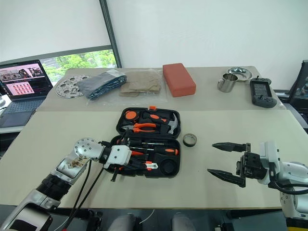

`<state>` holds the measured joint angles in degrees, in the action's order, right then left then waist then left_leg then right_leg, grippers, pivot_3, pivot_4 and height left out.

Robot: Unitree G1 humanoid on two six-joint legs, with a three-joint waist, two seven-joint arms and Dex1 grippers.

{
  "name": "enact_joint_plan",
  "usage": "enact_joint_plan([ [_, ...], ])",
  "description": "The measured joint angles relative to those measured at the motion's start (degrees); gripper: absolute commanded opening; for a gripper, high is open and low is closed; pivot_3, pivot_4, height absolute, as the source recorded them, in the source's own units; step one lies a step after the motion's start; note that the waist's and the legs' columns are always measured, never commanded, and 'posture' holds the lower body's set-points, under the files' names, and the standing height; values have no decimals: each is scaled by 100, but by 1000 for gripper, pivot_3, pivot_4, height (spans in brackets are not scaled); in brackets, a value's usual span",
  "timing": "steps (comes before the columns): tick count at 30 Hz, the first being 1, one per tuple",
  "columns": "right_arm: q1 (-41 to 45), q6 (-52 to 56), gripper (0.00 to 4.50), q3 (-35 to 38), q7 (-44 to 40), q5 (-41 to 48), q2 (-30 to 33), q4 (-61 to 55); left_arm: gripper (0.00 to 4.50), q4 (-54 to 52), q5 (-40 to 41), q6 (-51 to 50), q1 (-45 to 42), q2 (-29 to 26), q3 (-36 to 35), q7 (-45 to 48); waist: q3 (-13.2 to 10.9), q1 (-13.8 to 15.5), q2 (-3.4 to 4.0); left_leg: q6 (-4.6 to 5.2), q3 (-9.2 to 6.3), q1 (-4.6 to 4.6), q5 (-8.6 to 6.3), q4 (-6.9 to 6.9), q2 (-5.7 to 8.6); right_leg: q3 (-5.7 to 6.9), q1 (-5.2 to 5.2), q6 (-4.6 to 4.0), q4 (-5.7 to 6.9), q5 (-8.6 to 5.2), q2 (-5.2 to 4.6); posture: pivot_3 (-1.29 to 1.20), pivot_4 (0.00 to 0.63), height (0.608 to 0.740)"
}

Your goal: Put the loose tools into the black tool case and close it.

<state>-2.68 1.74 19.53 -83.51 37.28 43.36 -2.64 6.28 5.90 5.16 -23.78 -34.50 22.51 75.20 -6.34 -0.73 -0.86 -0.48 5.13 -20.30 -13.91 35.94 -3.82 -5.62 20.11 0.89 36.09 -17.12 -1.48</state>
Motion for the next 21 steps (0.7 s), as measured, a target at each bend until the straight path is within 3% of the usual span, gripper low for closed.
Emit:
enact_joint_plan([
  [15,221,0,4500,-80,-20,-2,0,129,44,753,1024,-472,368,676,-773,-28,4,4,6,1,-14,2,1,8,2,4,13,3,1,0,-2,0,150,740],
  [21,267,0,4500,-93,-30,-5,0,207,44,935,1052,-654,276,643,-772,65,5,-11,9,0,-15,2,0,3,3,1,9,2,1,-1,2,0,150,740],
])
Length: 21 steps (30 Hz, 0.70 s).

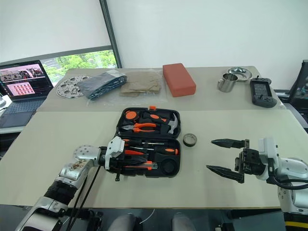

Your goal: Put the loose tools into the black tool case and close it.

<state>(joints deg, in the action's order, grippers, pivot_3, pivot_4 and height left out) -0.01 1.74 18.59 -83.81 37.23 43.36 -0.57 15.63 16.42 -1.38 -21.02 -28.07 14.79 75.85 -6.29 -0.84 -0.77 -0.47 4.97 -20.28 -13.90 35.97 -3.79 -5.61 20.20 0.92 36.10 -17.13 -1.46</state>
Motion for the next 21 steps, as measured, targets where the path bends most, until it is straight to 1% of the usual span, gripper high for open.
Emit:
enact_joint_plan([
  [3,41,0,4500,-4,0,-5,0,3,44,1,-209,243,-20,-144,153,90,1,-33,1,0,-3,-2,0,-8,-2,-8,-6,-5,0,-3,6,0,150,740],
  [8,131,0,4500,-94,107,-74,-16,-14,44,-45,-234,270,-30,-120,95,58,1,-40,1,0,-3,-1,0,-8,-2,-9,-2,-5,0,-3,5,0,150,740],
  [12,254,-120,4500,-302,465,-473,-108,-19,44,-271,-202,107,32,-122,-1,-14,0,-30,0,0,-5,-2,0,-5,-2,-6,17,-4,0,-3,4,0,150,740],
  [13,343,-118,4500,-401,540,-567,-107,-9,44,-381,-128,-69,58,-151,-39,-49,-3,-42,0,0,-3,-5,0,-6,-3,-9,21,-4,0,-3,5,0,150,740],
  [16,715,-36,4500,-837,788,-1082,20,10,726,-865,165,-808,60,-373,-275,-191,-23,-86,-1,0,-7,-21,0,-8,-7,-8,42,-5,4,-3,10,0,150,740],
  [18,1165,-23,4500,-1316,999,-1752,191,256,1474,-1378,379,-1294,-28,-712,-554,-280,-33,-109,-12,0,-8,-44,1,-10,-10,-6,67,-6,2,-2,14,0,150,740],
  [21,1616,-23,4500,-1680,1139,-2129,166,473,2618,-1903,549,-1649,-269,-1106,-914,-327,-27,-95,-2,1,-7,-82,1,-11,-5,-2,96,-7,-4,-2,13,0,150,740],
])
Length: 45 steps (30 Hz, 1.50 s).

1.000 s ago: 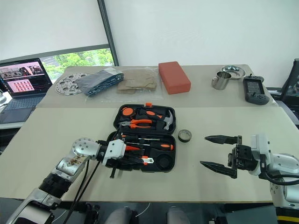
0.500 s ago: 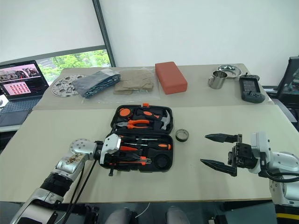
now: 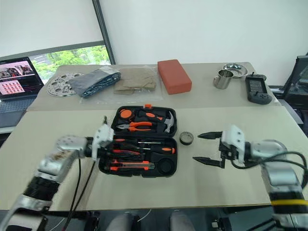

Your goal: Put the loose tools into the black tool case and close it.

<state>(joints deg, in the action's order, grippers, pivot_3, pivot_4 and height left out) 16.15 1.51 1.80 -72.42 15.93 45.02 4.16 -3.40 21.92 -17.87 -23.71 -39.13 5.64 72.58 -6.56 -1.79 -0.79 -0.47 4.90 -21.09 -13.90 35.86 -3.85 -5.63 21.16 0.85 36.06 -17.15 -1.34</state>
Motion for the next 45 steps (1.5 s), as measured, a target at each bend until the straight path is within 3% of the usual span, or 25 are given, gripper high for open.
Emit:
enact_joint_plan([
  [5,785,-213,4500,-697,-36,-694,-4,711,4359,-931,495,-800,-17,-810,-396,92,-2,51,6,9,5,-8,-6,-8,-1,0,10,-2,-12,-2,1,0,150,740],
  [10,1604,-302,4500,-1319,-390,-1184,-61,1292,4482,-1710,943,-1384,82,-1693,-946,237,-13,53,11,11,11,-4,-7,-10,-3,-2,11,-9,-9,-6,1,0,150,740],
  [14,1905,-306,3473,-1580,-564,-1339,-162,1556,4500,-2054,1197,-1607,264,-1888,-1221,216,-16,74,12,11,15,0,-6,-6,-4,4,9,-12,-1,-7,1,0,150,740],
  [24,2432,-500,55,-1941,-630,-1750,-395,2404,4500,-2590,1676,-1977,479,-1946,-1482,-121,-17,78,14,10,20,1,-6,-1,-3,5,10,-17,5,-8,3,0,150,740],
  [37,2522,-482,55,-1827,-756,-1629,-392,2308,4500,-2589,1885,-1973,674,-1967,-1522,-167,-18,57,16,10,22,1,-5,-2,-4,5,11,-19,10,-9,3,0,150,740],
  [45,1830,1170,55,-1496,-1159,-510,-82,-387,4500,-2475,2100,-1937,1105,-1980,-2036,-2,-21,94,23,9,13,1,-6,-3,-8,14,10,-19,11,-10,2,0,150,740],
])
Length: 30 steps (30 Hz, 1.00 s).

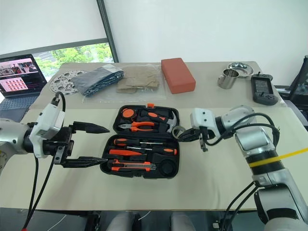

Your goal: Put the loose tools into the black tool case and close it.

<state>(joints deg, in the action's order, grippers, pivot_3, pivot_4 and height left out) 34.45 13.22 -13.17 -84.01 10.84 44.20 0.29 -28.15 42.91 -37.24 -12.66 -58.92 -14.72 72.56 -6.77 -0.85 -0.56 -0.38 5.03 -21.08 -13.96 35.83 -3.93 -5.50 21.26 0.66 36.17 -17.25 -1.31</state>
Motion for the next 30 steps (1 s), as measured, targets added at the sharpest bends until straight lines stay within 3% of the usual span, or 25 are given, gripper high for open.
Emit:
enact_joint_plan([
  [5,-460,496,55,-456,74,99,5,-1244,4500,124,-14,201,233,0,-53,80,0,0,-1,-3,1,-1,2,4,1,1,3,0,4,0,0,0,150,740],
  [12,-662,498,55,-812,309,-234,113,-1603,4500,159,-31,257,361,0,-95,78,-1,-5,-1,-4,9,-1,3,4,2,0,6,-1,4,0,2,0,150,740],
  [17,-667,498,1460,-868,302,-281,151,-1619,4500,159,-35,329,371,0,-96,65,-1,1,-1,-4,10,-1,3,3,2,1,7,-1,3,0,2,0,150,740],
  [26,-772,593,4482,-796,198,-36,305,-1699,4500,255,-71,361,452,-1,-140,59,-1,-7,-2,-4,9,0,3,3,2,1,6,-2,4,0,2,0,150,740],
  [30,-533,973,4482,-223,564,371,11,-1016,4500,1002,-214,460,167,437,-91,-270,-2,-1,-4,-5,8,3,5,8,4,1,2,-5,9,2,3,0,150,740],
])
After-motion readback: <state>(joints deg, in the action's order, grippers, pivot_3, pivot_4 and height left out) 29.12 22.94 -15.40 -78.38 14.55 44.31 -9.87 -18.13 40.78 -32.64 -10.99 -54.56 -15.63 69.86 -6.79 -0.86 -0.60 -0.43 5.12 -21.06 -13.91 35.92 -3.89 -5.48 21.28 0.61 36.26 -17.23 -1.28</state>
